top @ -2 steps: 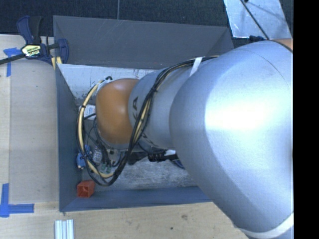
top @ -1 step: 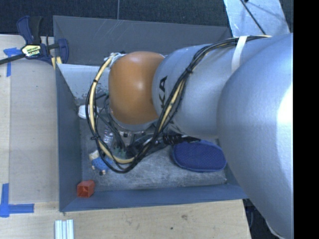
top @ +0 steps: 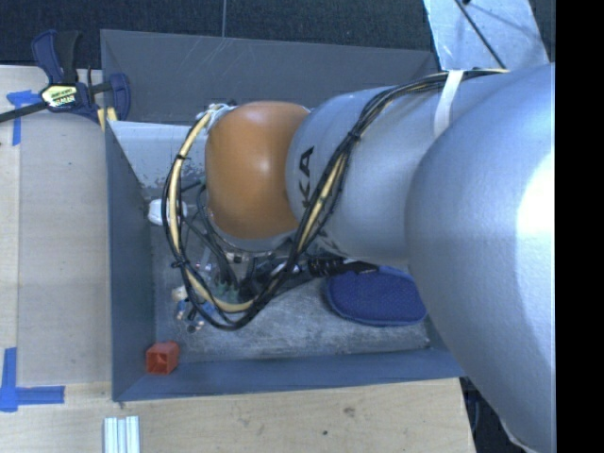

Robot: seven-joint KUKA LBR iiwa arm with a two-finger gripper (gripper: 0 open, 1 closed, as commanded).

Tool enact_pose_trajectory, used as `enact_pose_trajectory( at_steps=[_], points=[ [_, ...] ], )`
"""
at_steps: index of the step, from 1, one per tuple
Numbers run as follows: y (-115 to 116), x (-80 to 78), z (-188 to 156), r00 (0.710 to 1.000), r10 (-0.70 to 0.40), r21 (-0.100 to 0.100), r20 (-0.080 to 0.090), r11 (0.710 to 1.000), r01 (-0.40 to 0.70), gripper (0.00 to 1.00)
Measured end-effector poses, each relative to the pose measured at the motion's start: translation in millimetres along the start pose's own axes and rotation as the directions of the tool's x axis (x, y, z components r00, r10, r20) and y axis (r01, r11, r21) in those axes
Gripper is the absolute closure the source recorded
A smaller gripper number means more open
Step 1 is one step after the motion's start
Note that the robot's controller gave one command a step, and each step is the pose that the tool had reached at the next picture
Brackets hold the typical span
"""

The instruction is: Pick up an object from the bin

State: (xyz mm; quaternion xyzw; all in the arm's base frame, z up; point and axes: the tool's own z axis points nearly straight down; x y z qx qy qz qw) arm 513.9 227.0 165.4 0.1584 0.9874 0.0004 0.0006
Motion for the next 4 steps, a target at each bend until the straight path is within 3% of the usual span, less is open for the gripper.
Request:
enact_pose_trajectory(
  at_steps=[1,2,3,4],
  points=[
    [0,-18.9,57,0.992,-0.123,0.003,-0.003,0.992,0.123,0.00],
    [1,-19.5,55,0.993,-0.121,0.000,0.000,0.993,0.121,1.00],
    [6,-13.9,-6,0.993,-0.122,-0.004,0.006,0.993,0.122,1.00],
    [-1,-35.1,-113,0.987,-0.163,-0.005,0.010,0.987,0.163,1.00]
  ],
)
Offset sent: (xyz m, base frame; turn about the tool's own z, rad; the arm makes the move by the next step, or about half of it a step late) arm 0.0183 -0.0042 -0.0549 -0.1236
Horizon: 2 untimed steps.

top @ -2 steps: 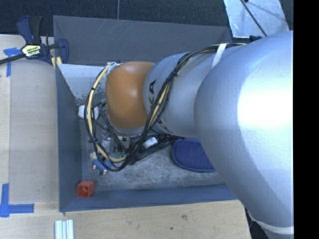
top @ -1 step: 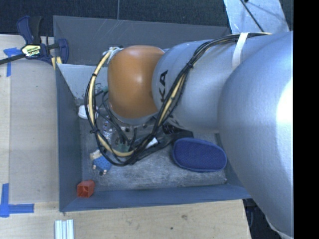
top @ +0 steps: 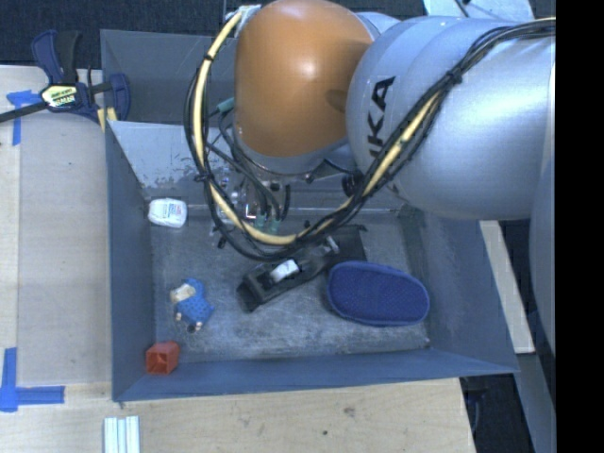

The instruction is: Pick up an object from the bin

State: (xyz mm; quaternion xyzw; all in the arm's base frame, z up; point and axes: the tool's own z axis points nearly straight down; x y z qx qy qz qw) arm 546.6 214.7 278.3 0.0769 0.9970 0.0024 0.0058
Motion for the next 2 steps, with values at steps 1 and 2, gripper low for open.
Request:
enact_pose_trajectory(
  at_steps=[1,2],
  points=[
    [-45.5,40.2,86.5,0.998,-0.058,0.010,-0.020,0.998,0.058,1.00],
    [-42.6,37.5,81.7,0.998,-0.058,0.004,-0.009,0.998,0.059,0.00]
  ],
)
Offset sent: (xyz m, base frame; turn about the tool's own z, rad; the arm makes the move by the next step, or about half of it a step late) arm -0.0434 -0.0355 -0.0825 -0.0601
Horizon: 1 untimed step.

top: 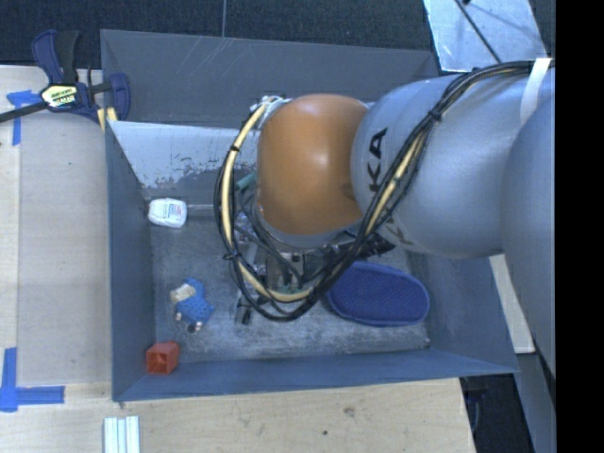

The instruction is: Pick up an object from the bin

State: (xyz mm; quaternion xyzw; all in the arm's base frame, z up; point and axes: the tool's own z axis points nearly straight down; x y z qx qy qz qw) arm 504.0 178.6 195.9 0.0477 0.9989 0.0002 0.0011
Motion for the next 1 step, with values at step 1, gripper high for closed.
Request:
enact_pose_trajectory(
  at_steps=[1],
  points=[
    [53.4,-6.3,124.0,0.979,-0.201,0.000,-0.008,0.979,0.202,0.00]
  ],
)
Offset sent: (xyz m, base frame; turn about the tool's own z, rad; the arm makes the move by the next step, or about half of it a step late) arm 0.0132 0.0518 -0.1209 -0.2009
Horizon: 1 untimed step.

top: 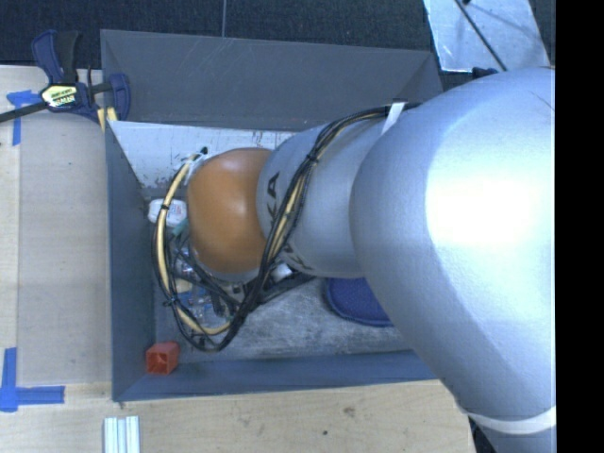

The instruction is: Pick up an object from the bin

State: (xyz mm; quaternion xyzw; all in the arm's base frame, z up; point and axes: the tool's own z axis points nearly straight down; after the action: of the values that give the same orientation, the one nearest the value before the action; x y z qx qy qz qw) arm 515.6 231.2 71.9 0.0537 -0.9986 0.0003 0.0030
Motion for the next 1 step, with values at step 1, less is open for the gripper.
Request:
enact_pose_trajectory(
  at_steps=[1],
  points=[
    [-85.6,20.7,1.9,0.988,-0.155,0.000,0.007,0.988,0.155,0.00]
  ],
)
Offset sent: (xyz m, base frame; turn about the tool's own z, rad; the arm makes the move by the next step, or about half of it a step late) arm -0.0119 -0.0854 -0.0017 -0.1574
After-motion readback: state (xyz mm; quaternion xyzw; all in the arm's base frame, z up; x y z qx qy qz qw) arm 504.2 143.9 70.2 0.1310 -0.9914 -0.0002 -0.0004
